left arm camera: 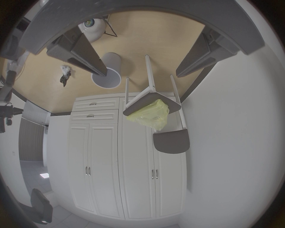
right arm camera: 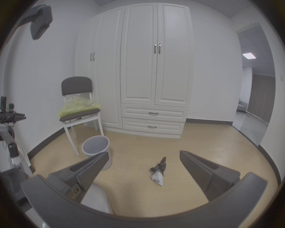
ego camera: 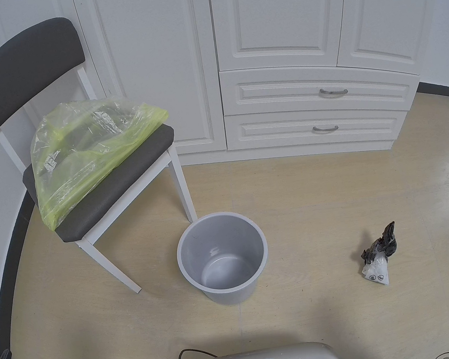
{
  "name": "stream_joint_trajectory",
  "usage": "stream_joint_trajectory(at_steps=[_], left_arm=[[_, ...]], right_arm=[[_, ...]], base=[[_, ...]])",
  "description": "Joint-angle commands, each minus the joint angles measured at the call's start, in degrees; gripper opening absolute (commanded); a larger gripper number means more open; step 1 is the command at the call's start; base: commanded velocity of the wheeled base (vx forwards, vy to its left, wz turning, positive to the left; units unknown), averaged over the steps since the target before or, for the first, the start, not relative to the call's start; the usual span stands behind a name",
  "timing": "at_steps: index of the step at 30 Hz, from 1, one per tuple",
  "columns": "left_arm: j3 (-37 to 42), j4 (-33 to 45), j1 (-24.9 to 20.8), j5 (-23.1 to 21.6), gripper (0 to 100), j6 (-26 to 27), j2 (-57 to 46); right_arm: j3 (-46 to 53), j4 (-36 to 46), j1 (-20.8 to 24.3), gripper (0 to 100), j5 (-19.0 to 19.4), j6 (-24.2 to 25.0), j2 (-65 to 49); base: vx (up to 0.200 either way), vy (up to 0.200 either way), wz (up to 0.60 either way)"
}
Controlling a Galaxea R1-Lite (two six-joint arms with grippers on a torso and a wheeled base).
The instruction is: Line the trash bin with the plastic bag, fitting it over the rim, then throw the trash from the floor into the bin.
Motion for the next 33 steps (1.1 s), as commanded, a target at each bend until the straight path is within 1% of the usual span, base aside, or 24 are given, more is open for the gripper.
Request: stream_joint_trajectory(at_steps=[1,2,3,4,5,6,7,8,9,10,12,13,14,16,17,19,21,22,24,27,29,30,31,33], left_arm=[[0.0,-2.1,0.0,0.2,100,-3.3,-0.9],[-2.9,-5.5,0.0,-0.4,100,-6.9,-0.9],[-6.2,-8.0,-0.2,-1.1,100,-10.3,-0.7],[-9.9,-8.5,-0.6,-2.4,100,-11.6,0.9],[-11.6,-8.2,-1.0,-3.4,100,-11.0,2.5],[-13.9,-7.6,-1.7,-4.6,100,-9.2,5.0],[-15.2,-7.0,-2.0,-4.8,100,-8.0,6.5],[-17.3,-6.0,-2.4,-4.7,100,-5.6,10.1],[-17.4,-6.0,-2.4,-4.7,100,-5.5,10.4],[-18.5,-6.1,-2.0,-4.5,100,-4.1,15.8],[-20.5,-6.4,-1.4,-4.0,100,-3.4,20.6],[-20.7,-6.4,-1.4,-3.9,100,-3.3,21.0],[-22.8,-6.2,-1.3,-3.0,100,-2.8,24.6],[-24.4,-6.0,-1.3,-2.2,100,-2.0,28.0],[-25.4,-5.9,-1.2,-1.2,100,-0.9,31.1],[-25.6,-6.0,-1.2,0.1,100,0.7,33.8],[-26.1,-6.3,-1.2,4.0,100,4.4,39.4],[-26.2,-6.3,-1.3,5.0,100,5.2,40.8],[-27.5,-6.5,-1.9,8.4,100,7.1,46.3],[-29.6,-6.5,-2.7,11.3,100,7.6,52.5],[-30.8,-6.5,-3.5,13.8,100,8.3,56.3],[-31.1,-6.5,-3.6,14.3,100,8.4,57.3],[-31.8,-6.6,-4.2,15.6,100,9.6,59.9],[-32.7,-7.0,-5.1,17.6,100,11.2,64.4]], right_arm=[[-4.0,-5.3,0.2,100,-0.9,8.9,-0.8],[-7.0,-5.1,0.2,100,-0.3,13.3,-0.4],[-9.0,-4.0,0.3,100,-0.1,14.7,0.0],[-10.6,-2.0,0.5,100,0.3,12.8,1.5],[-11.3,-0.8,0.7,100,0.9,10.7,2.7],[-11.8,-0.2,0.7,100,2.0,7.3,4.4],[-12.0,-0.1,0.6,100,2.9,5.3,5.4],[-12.5,-0.5,0.6,100,5.0,1.7,8.3],[-12.5,-0.5,0.6,100,5.2,1.4,8.7],[-14.5,-1.8,0.5,100,6.3,0.3,13.4],[-17.5,-3.4,0.3,100,6.2,0.4,19.1],[-17.8,-3.6,0.2,100,6.2,0.4,19.6],[-20.6,-5.9,0.1,100,6.0,0.7,24.6],[-23.5,-9.0,-0.1,100,5.5,2.1,29.8],[-25.9,-12.1,-0.2,100,4.1,4.7,34.3],[-27.8,-15.1,0.0,100,1.9,7.0,38.2],[-30.8,-20.0,1.4,100,-3.5,9.2,45.6],[-31.4,-21.0,2.0,100,-4.7,9.4,47.2],[-32.7,-25.2,5.3,100,-9.9,10.5,52.8],[-32.2,-30.3,9.1,100,-16.0,11.8,55.9],[-31.2,-32.2,10.5,100,-17.3,13.3,56.2],[-31.0,-32.5,10.8,100,-17.1,13.6,56.2],[-31.2,-32.3,12.2,100,-17.0,14.4,56.5],[-31.0,-32.3,15.6,100,-17.7,14.4,57.2]], base=[[0.0,0.0,0.0],[0.0,0.0,0.0],[0.0,0.0,0.0],[0.0,0.0,0.0],[0.0,0.0,0.0],[0.0,0.0,0.0],[0.0,0.0,0.0],[0.0,0.0,0.0],[0.0,0.0,0.0],[0.0,0.0,0.0],[0.0,0.0,0.0],[0.0,0.0,0.0],[0.0,0.0,0.0],[0.0,0.0,0.0],[0.0,0.0,0.0],[0.0,0.0,0.0],[0.0,0.0,0.0],[0.0,0.0,0.0],[0.0,0.0,0.0],[0.0,0.0,0.0],[0.0,0.0,0.0],[0.0,0.0,0.0],[0.0,0.0,0.0],[0.0,0.0,0.0]])
